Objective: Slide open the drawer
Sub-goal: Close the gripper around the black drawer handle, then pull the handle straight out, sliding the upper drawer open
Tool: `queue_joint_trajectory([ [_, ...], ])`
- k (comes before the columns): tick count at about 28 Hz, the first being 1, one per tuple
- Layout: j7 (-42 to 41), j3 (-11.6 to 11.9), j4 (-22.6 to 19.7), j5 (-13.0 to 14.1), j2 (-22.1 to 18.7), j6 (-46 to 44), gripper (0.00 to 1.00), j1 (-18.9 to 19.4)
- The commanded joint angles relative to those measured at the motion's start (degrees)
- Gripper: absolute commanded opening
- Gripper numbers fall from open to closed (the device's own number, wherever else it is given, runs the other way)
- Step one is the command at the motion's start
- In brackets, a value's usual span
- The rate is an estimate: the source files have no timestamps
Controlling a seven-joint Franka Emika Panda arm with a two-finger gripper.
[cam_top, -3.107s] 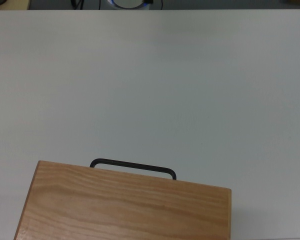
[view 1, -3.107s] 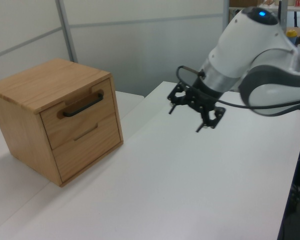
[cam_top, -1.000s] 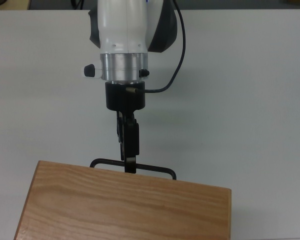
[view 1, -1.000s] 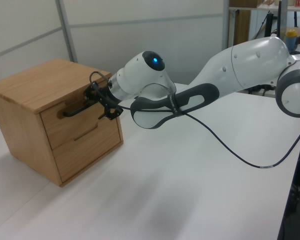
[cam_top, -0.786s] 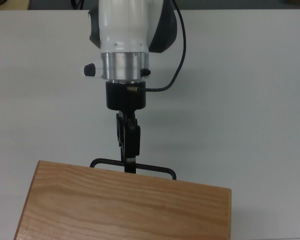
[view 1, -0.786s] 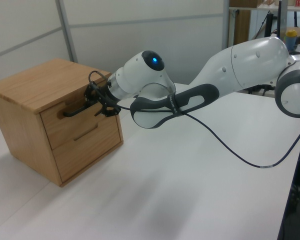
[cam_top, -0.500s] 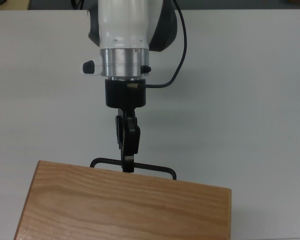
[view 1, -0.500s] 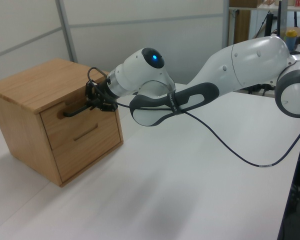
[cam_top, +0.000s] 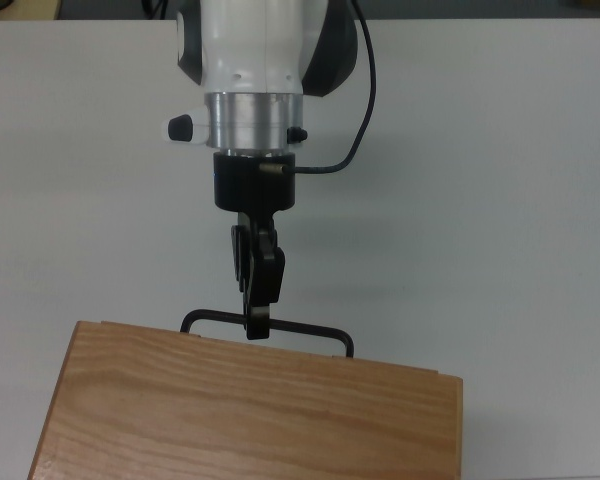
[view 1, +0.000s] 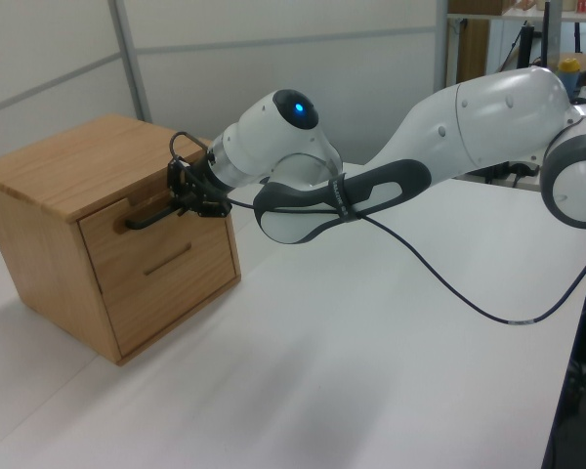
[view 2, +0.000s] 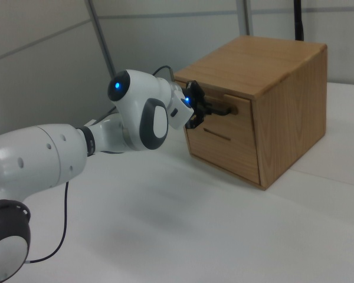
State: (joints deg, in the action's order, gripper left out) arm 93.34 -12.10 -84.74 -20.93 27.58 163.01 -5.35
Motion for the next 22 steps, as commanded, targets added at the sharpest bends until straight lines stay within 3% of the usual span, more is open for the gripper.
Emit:
queue_joint_trajectory([
  [1,-1.23,0.41,-6.92,-2.18,-7.45,-7.09,0.00,-0.10],
  [22,-1.58,-0.47,-12.28,-0.78,-18.52,-29.50,0.00,0.43],
])
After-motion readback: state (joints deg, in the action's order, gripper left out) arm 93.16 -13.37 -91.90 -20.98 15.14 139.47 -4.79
